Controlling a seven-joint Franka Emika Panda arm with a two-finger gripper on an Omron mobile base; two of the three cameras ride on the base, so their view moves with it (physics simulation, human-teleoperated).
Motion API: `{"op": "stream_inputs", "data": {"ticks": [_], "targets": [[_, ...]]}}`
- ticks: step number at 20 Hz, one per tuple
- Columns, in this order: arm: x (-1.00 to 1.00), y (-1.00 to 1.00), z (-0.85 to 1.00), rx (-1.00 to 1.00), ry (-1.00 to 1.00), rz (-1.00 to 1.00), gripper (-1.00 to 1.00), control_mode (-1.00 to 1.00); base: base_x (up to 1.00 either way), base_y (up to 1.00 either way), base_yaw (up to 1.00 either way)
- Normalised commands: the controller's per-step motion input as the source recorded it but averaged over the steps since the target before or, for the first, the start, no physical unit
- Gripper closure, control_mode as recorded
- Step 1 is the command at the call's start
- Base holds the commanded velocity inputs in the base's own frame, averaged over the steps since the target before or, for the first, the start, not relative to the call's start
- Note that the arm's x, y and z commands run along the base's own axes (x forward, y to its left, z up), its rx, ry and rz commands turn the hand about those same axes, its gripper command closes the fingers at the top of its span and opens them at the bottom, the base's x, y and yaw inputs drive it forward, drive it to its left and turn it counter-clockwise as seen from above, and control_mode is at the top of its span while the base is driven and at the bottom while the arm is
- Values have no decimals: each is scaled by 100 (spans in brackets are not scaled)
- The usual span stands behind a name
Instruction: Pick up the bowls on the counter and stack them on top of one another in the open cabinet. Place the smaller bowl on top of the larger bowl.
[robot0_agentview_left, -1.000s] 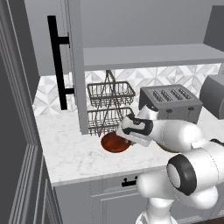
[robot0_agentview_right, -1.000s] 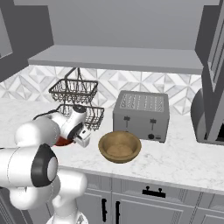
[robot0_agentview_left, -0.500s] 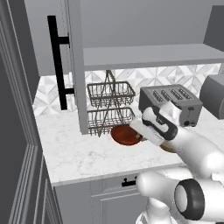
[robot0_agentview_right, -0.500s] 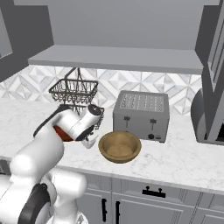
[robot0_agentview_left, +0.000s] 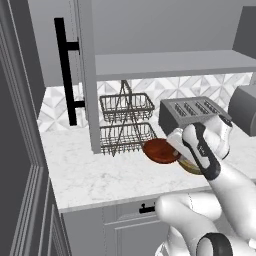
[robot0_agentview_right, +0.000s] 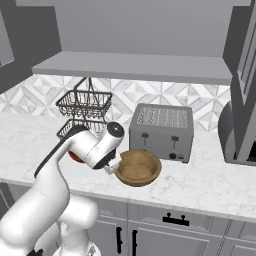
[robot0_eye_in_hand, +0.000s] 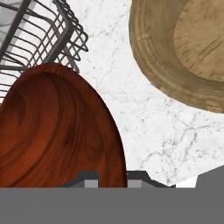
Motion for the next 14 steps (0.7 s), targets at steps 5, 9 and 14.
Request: {"op": "stream_inputs", "data": {"ticks": [5,9,14], "targets": [[-1,-74,11,0,0,-3,100,-100,0,0,0],[0,-74,12,0,0,-2,100,-100,0,0,0],[4,-64,3,0,0,-7,100,-100,0,0,0]]}}
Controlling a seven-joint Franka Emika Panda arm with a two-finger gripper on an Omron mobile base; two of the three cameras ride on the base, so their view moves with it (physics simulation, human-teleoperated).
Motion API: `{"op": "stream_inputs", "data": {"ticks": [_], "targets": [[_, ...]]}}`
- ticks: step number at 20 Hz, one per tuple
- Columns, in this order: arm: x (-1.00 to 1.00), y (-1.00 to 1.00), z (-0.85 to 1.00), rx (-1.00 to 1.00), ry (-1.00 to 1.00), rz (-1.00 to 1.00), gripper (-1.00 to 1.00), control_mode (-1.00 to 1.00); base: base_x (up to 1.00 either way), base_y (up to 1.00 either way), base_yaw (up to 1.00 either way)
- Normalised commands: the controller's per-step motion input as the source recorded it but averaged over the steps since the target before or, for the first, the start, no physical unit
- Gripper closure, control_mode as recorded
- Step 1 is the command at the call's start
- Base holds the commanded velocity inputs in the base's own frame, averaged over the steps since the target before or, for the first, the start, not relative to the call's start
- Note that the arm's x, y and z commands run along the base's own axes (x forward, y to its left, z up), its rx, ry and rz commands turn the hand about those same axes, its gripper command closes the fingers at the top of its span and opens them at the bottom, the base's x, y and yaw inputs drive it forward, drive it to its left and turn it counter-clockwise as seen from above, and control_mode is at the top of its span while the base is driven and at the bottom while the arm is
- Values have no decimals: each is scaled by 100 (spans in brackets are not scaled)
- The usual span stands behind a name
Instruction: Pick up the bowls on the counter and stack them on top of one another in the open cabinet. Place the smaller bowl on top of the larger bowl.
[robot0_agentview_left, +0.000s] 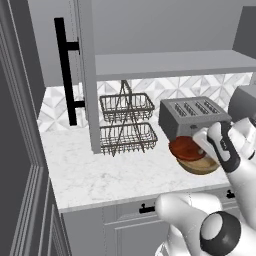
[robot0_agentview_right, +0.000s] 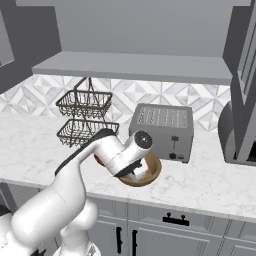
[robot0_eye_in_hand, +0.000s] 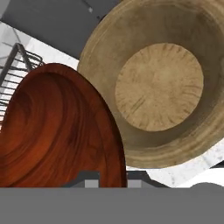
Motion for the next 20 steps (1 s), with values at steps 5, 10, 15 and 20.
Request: {"op": "stream_inputs", "data": {"ticks": [5,10,15,20], "targets": [[10,-57,0,0,4,-10,100,-100,0,0,0],[14,-28,0,-3,20,-9,100,-100,0,0,0],[13,-16,-6,-5,6,-2,100,-100,0,0,0],[0,-16,-30,-1,0,0,100,-100,0,0,0]]}}
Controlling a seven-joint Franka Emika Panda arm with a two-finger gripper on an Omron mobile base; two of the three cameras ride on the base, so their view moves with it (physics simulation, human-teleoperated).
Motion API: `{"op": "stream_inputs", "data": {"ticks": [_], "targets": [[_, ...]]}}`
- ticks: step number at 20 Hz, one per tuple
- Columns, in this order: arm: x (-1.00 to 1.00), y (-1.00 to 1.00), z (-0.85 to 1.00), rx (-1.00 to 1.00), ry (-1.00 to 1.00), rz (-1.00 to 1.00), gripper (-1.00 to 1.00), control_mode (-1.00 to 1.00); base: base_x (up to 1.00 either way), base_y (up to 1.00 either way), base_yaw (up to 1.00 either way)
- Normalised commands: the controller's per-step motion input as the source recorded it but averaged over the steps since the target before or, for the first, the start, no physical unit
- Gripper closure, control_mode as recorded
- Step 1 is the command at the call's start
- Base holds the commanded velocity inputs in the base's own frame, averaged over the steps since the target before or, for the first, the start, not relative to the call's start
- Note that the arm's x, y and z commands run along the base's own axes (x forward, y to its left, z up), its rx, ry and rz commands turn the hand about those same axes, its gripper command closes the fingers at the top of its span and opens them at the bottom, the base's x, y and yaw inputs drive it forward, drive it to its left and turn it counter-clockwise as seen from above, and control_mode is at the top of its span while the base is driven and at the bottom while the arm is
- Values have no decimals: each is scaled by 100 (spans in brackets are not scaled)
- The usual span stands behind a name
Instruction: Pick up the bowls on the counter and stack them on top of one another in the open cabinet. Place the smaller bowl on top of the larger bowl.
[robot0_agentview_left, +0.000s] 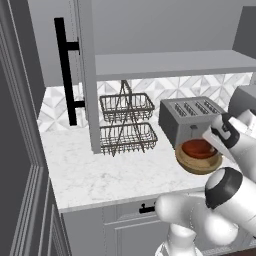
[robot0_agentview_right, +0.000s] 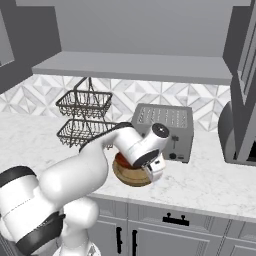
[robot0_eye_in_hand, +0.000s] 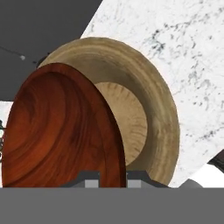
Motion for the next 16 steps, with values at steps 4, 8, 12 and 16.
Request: {"op": "stream_inputs", "data": {"ticks": [4,8,12,16], "targets": [[8,-7,-22,-1,0,1,100,-100,0,0,0],[2,-6,-16,0,0,3,100,-100,0,0,0],[0,-2,-23,-1,0,3,100,-100,0,0,0],[15,0,-22,-4,0,1,100,-100,0,0,0]]}}
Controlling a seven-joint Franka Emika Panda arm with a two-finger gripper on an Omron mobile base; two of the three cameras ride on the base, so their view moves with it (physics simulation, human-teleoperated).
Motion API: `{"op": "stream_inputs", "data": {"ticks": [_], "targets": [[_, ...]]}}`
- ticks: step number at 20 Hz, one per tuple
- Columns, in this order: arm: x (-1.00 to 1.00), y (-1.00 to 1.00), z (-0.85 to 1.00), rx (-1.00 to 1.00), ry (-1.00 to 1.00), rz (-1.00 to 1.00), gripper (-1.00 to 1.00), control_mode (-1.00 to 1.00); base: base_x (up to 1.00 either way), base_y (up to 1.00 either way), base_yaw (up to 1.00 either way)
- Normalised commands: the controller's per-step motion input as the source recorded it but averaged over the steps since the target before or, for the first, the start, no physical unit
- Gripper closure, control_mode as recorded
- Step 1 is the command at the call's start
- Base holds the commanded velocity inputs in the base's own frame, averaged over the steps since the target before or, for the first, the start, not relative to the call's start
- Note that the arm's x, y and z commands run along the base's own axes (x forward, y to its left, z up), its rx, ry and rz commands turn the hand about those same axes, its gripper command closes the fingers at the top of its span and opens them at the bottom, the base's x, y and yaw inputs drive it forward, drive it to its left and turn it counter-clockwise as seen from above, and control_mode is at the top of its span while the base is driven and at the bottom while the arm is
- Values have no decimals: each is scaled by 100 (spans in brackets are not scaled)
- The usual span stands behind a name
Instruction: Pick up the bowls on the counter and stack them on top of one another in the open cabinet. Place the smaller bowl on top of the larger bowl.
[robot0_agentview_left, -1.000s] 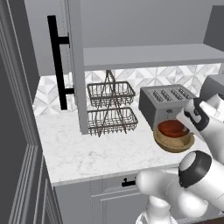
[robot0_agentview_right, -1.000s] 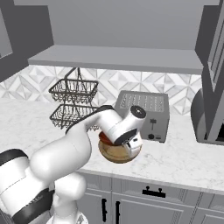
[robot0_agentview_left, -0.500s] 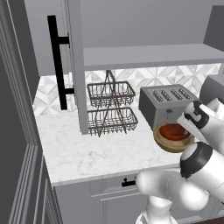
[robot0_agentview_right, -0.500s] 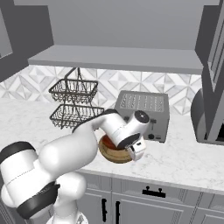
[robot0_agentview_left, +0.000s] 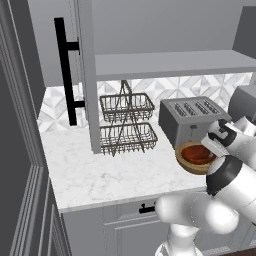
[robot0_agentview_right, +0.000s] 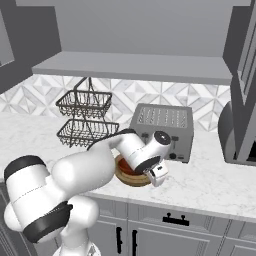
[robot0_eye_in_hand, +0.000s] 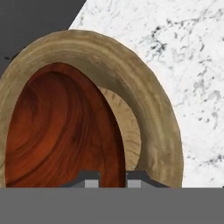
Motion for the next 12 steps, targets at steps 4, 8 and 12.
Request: {"op": "stream_inputs", "data": {"ticks": [4,8,12], "targets": [[22,0,-10,-1,0,1,100,-100,0,0,0],[12,0,-6,0,-1,2,100,-100,0,0,0],[1,0,-3,0,-1,2,-100,-100,0,0,0]]}}
